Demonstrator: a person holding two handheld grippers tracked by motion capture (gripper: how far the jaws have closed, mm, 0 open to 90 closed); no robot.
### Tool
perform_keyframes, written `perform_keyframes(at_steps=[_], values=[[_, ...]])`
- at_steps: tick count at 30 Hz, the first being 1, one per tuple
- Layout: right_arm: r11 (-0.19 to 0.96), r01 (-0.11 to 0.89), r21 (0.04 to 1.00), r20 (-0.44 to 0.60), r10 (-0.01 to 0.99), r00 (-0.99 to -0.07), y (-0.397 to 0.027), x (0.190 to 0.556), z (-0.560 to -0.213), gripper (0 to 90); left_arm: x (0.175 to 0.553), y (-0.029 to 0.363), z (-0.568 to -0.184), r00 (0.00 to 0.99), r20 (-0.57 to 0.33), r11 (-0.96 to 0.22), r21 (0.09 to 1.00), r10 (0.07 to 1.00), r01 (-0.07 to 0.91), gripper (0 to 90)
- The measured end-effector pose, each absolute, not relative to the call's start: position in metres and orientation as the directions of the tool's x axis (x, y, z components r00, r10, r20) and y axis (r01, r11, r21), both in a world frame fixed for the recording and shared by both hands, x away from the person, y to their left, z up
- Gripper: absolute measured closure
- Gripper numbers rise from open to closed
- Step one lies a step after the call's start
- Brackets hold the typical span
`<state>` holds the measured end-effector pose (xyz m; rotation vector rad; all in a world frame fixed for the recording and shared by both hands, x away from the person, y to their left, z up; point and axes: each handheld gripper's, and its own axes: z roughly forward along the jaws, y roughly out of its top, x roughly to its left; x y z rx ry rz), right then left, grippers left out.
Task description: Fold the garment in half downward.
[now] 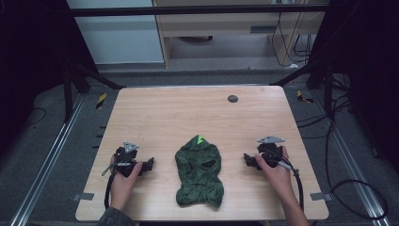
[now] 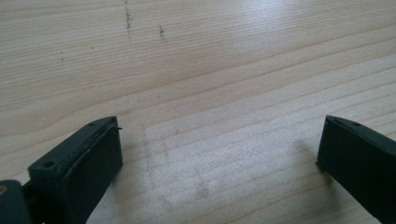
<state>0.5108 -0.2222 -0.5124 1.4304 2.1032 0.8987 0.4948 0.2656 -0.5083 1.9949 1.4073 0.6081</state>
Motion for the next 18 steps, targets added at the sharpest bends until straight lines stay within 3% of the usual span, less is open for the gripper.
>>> perform_keyframes(at_steps=[13, 16, 18], values=[[0.268, 0.639, 0.721, -0.001, 0.923, -0.385, -0.217, 0.502, -0.512, 0.6, 0.491, 0.264, -0.508, 0.376, 0.014, -0.274, 0.709, 0.927, 0.65, 0.0], [0.286, 0.638, 0.715, -0.007, 0.915, -0.403, -0.211, 0.499, -0.507, 9.8, 0.489, 0.26, -0.504, 0.403, -0.011, -0.278, 0.706, 0.915, 0.651, 3.3], [0.289, 0.632, 0.719, -0.005, 0.912, -0.41, -0.208, 0.498, -0.506, 11.0, 0.489, 0.259, -0.504, 0.405, -0.017, -0.276, 0.706, 0.914, 0.652, 3.8]])
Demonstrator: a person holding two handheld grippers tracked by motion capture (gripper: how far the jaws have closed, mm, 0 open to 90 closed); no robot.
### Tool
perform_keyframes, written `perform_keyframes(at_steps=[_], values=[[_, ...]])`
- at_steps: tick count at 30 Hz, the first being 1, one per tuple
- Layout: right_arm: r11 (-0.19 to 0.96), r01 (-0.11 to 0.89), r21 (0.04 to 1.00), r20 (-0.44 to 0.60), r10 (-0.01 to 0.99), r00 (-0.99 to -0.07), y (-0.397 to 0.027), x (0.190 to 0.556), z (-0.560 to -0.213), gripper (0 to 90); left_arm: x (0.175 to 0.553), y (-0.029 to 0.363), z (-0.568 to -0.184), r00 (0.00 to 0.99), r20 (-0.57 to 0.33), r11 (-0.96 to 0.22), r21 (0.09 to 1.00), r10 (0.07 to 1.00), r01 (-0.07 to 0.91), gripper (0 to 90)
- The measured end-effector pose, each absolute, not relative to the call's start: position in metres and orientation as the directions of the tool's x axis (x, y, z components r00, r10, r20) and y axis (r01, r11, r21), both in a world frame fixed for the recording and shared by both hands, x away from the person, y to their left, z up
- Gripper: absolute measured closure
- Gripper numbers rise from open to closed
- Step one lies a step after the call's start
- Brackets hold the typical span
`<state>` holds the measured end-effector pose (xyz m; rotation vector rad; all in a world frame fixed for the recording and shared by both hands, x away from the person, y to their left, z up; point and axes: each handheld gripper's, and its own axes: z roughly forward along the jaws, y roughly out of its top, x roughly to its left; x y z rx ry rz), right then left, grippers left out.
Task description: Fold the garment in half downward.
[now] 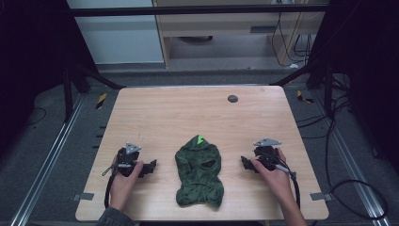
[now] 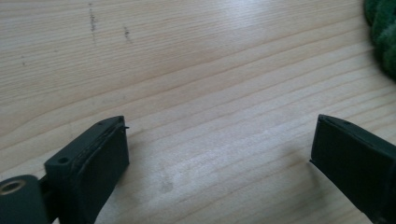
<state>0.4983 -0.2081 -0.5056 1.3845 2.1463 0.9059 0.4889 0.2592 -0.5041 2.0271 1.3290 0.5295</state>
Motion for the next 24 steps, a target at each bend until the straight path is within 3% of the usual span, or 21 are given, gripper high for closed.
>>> perform_keyframes(at_steps=[11, 14, 18, 24], values=[[0.333, 0.562, 0.757, 0.024, 0.845, -0.534, -0.175, 0.492, -0.485, 30.2, 0.49, 0.239, -0.488, 0.5, -0.084, -0.287, 0.733, 0.862, 0.617, 10.3], [0.363, 0.553, 0.75, 0.015, 0.826, -0.563, -0.168, 0.494, -0.478, 41.6, 0.495, 0.232, -0.479, 0.541, -0.062, -0.333, 0.727, 0.839, 0.6, 14.5], [0.392, 0.546, 0.74, 0.009, 0.807, -0.591, -0.162, 0.499, -0.474, 46.0, 0.504, 0.222, -0.469, 0.59, -0.07, -0.37, 0.719, 0.805, 0.589, 19.0], [0.434, 0.525, 0.732, 0.011, 0.763, -0.647, -0.146, 0.507, -0.467, 60.5, 0.516, 0.2, -0.458, 0.657, -0.045, -0.443, 0.703, 0.753, 0.556, 26.6]])
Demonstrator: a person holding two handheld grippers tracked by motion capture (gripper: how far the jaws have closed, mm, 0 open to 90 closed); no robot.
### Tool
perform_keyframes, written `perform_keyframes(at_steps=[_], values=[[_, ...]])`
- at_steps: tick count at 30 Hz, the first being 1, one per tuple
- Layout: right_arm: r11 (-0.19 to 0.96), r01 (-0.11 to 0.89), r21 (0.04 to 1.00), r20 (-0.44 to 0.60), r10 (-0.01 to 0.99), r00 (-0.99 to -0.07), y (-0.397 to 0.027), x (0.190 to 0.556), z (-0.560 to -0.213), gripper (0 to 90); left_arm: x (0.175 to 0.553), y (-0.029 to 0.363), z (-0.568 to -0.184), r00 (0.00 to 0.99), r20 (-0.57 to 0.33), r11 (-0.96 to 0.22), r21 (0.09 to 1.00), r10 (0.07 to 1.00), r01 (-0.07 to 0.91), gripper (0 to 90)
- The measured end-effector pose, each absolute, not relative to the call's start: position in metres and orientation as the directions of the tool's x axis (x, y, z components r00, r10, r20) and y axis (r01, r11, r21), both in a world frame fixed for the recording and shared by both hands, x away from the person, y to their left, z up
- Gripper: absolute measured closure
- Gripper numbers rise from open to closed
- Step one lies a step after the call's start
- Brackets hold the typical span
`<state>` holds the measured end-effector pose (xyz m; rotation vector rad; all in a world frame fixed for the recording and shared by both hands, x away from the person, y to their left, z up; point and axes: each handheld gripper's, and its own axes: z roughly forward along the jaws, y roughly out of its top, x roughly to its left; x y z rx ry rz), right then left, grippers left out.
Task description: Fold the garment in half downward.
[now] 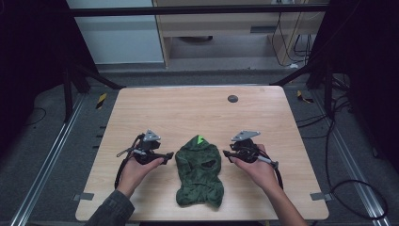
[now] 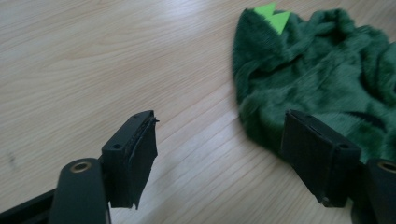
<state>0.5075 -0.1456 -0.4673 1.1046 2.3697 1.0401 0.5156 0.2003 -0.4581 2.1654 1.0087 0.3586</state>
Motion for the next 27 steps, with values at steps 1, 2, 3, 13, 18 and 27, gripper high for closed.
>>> perform_keyframes(at_steps=[1, 2, 3, 13, 18, 27], values=[[0.434, 0.52, 0.736, 0.021, 0.753, -0.658, -0.142, 0.51, -0.467, 62.9, 0.518, 0.197, -0.457, 0.663, -0.046, -0.447, 0.703, 0.747, 0.553, 27.9], [0.431, 0.524, 0.734, 0.034, 0.748, -0.662, -0.14, 0.511, -0.466, 64.6, 0.52, 0.194, -0.456, 0.668, -0.044, -0.455, 0.698, 0.743, 0.552, 29.2], [0.445, 0.513, 0.734, 0.029, 0.735, -0.678, -0.134, 0.515, -0.466, 66.3, 0.522, 0.192, -0.455, 0.673, -0.043, -0.462, 0.695, 0.738, 0.551, 30.6], [0.456, 0.532, 0.714, 0.054, 0.721, -0.691, -0.118, 0.533, -0.469, 60.8, 0.534, 0.173, -0.458, 0.697, -0.014, -0.511, 0.67, 0.716, 0.538, 29.9], [0.463, 0.555, 0.691, 0.067, 0.723, -0.687, -0.114, 0.541, -0.476, 53.9, 0.539, 0.171, -0.465, 0.696, -0.008, -0.525, 0.65, 0.718, 0.549, 29.5], [0.459, 0.588, 0.666, 0.11, 0.719, -0.686, -0.11, 0.547, -0.485, 49.2, 0.538, 0.172, -0.461, 0.697, -0.007, -0.516, 0.667, 0.717, 0.538, 29.4]])
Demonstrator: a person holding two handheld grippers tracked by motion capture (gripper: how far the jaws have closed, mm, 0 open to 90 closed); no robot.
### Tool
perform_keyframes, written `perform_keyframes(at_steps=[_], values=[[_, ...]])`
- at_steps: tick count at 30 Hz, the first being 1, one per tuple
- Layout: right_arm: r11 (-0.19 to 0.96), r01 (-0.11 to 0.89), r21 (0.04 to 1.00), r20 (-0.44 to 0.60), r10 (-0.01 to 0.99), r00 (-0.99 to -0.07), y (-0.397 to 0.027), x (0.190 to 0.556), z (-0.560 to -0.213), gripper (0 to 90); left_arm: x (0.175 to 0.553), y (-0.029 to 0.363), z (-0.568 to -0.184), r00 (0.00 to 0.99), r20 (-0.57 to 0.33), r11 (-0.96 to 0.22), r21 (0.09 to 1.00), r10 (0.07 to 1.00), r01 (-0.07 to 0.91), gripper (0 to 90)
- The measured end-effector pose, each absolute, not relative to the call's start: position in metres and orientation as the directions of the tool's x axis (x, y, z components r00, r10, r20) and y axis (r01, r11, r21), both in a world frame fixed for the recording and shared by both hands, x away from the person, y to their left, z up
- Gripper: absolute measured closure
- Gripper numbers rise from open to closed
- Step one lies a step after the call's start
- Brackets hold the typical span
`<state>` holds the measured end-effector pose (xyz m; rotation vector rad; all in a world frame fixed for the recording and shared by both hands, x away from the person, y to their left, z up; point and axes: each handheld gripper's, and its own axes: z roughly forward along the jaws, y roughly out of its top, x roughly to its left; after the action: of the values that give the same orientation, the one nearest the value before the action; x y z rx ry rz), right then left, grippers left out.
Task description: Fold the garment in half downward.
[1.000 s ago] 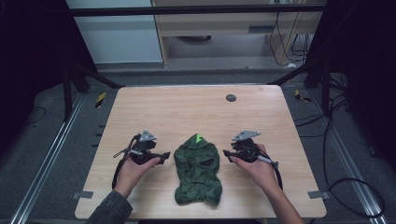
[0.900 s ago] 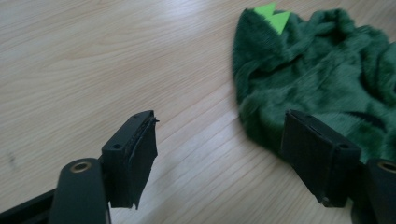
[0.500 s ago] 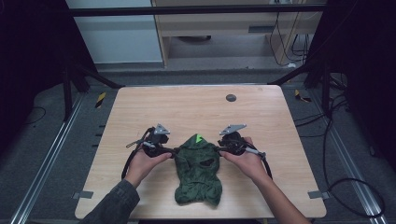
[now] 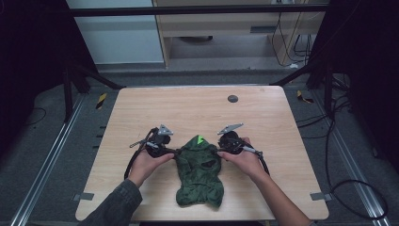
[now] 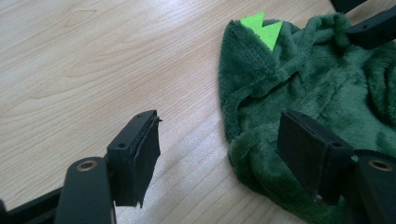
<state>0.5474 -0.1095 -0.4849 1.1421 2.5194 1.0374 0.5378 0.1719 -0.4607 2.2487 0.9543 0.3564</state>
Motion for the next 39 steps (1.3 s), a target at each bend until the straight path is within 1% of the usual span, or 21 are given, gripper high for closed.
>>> perform_keyframes(at_steps=[2, 3, 4, 5, 6, 7, 8, 9, 10, 11, 12, 13, 14, 17, 26, 32, 37, 38, 39], values=[[0.464, 0.594, 0.657, 0.115, 0.717, -0.687, -0.108, 0.549, -0.488, 50.3, 0.538, 0.172, -0.462, 0.704, -0.007, -0.528, 0.657, 0.71, 0.539, 30.7], [0.471, 0.595, 0.651, 0.114, 0.714, -0.691, -0.107, 0.549, -0.489, 51.5, 0.538, 0.172, -0.462, 0.707, -0.003, -0.533, 0.654, 0.708, 0.537, 34.6], [0.476, 0.586, 0.656, 0.11, 0.708, -0.698, -0.107, 0.549, -0.49, 52.5, 0.538, 0.172, -0.463, 0.71, 0.0, -0.537, 0.654, 0.705, 0.533, 36.2], [0.485, 0.586, 0.649, 0.106, 0.705, -0.701, -0.105, 0.548, -0.49, 56.1, 0.537, 0.172, -0.464, 0.712, 0.003, -0.543, 0.65, 0.702, 0.532, 36.4], [0.485, 0.586, 0.649, 0.106, 0.705, -0.701, -0.105, 0.548, -0.49, 56.1, 0.537, 0.173, -0.464, 0.711, 0.0, -0.539, 0.652, 0.704, 0.534, 36.4], [0.49, 0.581, 0.649, 0.105, 0.699, -0.707, -0.104, 0.547, -0.49, 60.5, 0.538, 0.173, -0.465, 0.711, -0.001, -0.538, 0.652, 0.703, 0.534, 37.0], [0.49, 0.581, 0.649, 0.105, 0.699, -0.707, -0.104, 0.547, -0.49, 60.5, 0.538, 0.173, -0.466, 0.71, 0.001, -0.54, 0.65, 0.705, 0.535, 37.0], [0.505, 0.573, 0.646, 0.095, 0.692, -0.716, -0.103, 0.546, -0.491, 64.6, 0.538, 0.174, -0.467, 0.709, -0.001, -0.539, 0.649, 0.705, 0.537, 37.2], [0.505, 0.573, 0.646, 0.095, 0.692, -0.716, -0.103, 0.546, -0.491, 64.6, 0.539, 0.174, -0.467, 0.71, -0.004, -0.541, 0.645, 0.705, 0.541, 37.2], [0.512, 0.57, 0.643, 0.095, 0.685, -0.722, -0.102, 0.545, -0.49, 69.3, 0.54, 0.175, -0.468, 0.708, -0.008, -0.536, 0.647, 0.706, 0.542, 38.0], [0.512, 0.57, 0.643, 0.095, 0.685, -0.722, -0.102, 0.545, -0.49, 69.3, 0.54, 0.175, -0.469, 0.707, -0.012, -0.535, 0.645, 0.707, 0.545, 38.0], [0.516, 0.565, 0.643, 0.095, 0.679, -0.728, -0.101, 0.545, -0.49, 73.7, 0.54, 0.176, -0.469, 0.709, -0.014, -0.536, 0.644, 0.705, 0.545, 39.6], [0.516, 0.565, 0.643, 0.095, 0.679, -0.728, -0.101, 0.545, -0.49, 73.7, 0.54, 0.176, -0.469, 0.708, -0.02, -0.532, 0.645, 0.706, 0.549, 39.6], [0.521, 0.56, 0.644, 0.094, 0.673, -0.733, -0.1, 0.544, -0.491, 78.7, 0.541, 0.176, -0.47, 0.713, -0.015, -0.539, 0.643, 0.701, 0.543, 40.3], [0.526, 0.557, 0.642, 0.088, 0.672, -0.736, -0.099, 0.544, -0.491, 80.0, 0.546, 0.176, -0.477, 0.712, -0.056, -0.526, 0.634, 0.7, 0.568, 40.1], [0.525, 0.559, 0.642, 0.09, 0.673, -0.735, -0.099, 0.544, -0.491, 80.2, 0.55, 0.169, -0.482, 0.715, -0.064, -0.54, 0.61, 0.696, 0.58, 40.6], [0.525, 0.557, 0.644, 0.09, 0.671, -0.736, -0.099, 0.544, -0.491, 80.2, 0.55, 0.162, -0.485, 0.731, -0.053, -0.566, 0.597, 0.68, 0.569, 46.0], [0.528, 0.556, 0.642, 0.087, 0.67, -0.737, -0.099, 0.544, -0.491, 80.5, 0.55, 0.162, -0.485, 0.732, -0.056, -0.565, 0.598, 0.679, 0.569, 49.0], [0.529, 0.556, 0.641, 0.086, 0.67, -0.737, -0.099, 0.544, -0.491, 81.0, 0.55, 0.162, -0.485, 0.738, -0.062, -0.566, 0.6, 0.672, 0.565, 54.0]])
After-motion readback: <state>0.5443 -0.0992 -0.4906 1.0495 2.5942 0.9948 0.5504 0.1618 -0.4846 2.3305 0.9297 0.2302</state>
